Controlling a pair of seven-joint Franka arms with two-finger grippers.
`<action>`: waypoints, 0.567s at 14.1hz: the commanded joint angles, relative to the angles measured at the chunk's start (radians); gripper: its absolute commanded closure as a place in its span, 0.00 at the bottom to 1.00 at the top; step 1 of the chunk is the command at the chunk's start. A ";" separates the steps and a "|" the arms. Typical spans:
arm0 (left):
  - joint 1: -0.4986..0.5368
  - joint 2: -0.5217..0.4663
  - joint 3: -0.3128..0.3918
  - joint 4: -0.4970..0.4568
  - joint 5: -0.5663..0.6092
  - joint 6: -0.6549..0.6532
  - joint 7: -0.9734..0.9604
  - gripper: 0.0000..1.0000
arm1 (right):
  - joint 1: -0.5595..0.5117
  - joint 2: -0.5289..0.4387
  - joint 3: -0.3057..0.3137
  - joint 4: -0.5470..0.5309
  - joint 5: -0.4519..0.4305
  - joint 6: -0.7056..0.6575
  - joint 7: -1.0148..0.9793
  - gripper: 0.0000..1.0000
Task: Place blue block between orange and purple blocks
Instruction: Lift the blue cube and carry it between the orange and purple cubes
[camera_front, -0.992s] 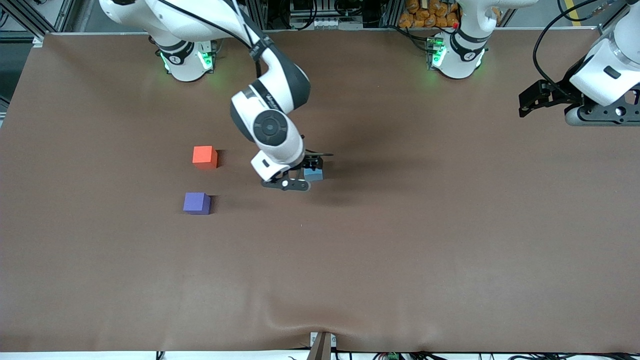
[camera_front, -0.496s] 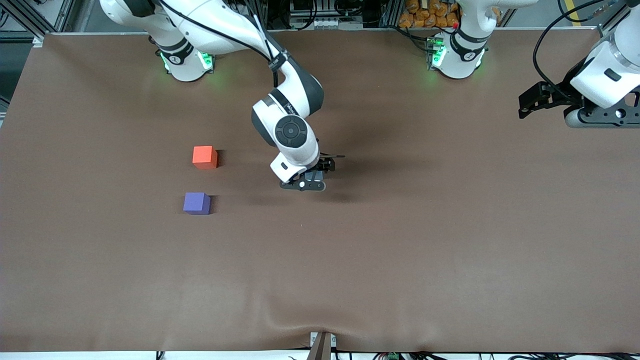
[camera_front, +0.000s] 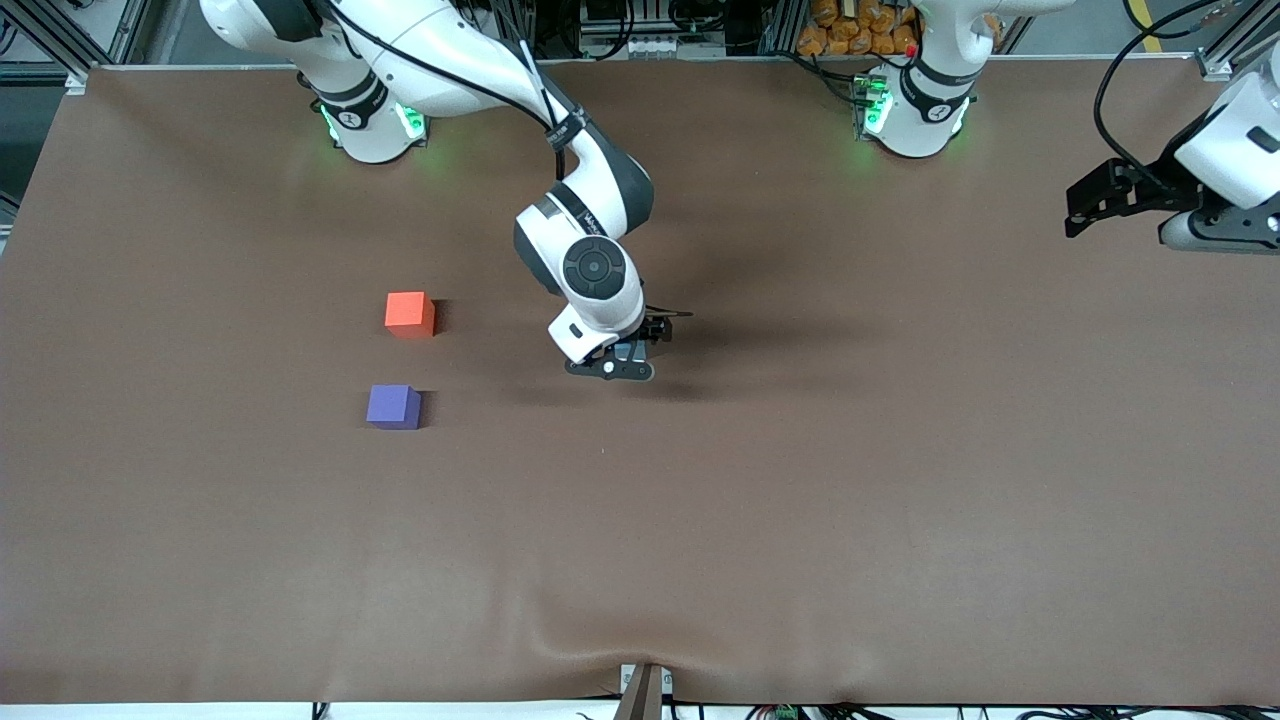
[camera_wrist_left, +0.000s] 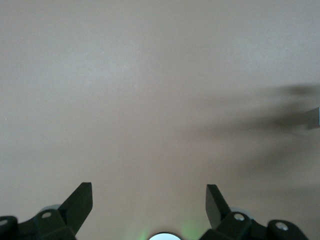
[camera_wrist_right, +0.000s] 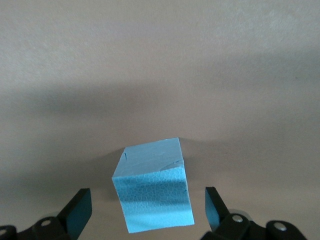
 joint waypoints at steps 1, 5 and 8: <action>0.000 -0.017 -0.011 0.005 0.015 0.006 0.019 0.00 | 0.020 0.007 -0.012 -0.028 -0.027 0.053 0.019 0.00; -0.009 -0.016 -0.016 0.005 0.015 0.007 0.019 0.00 | 0.037 0.029 -0.012 -0.033 -0.027 0.094 0.022 0.06; -0.011 -0.003 -0.018 0.005 0.015 0.017 0.019 0.00 | 0.028 0.024 -0.012 -0.026 -0.025 0.082 0.016 0.75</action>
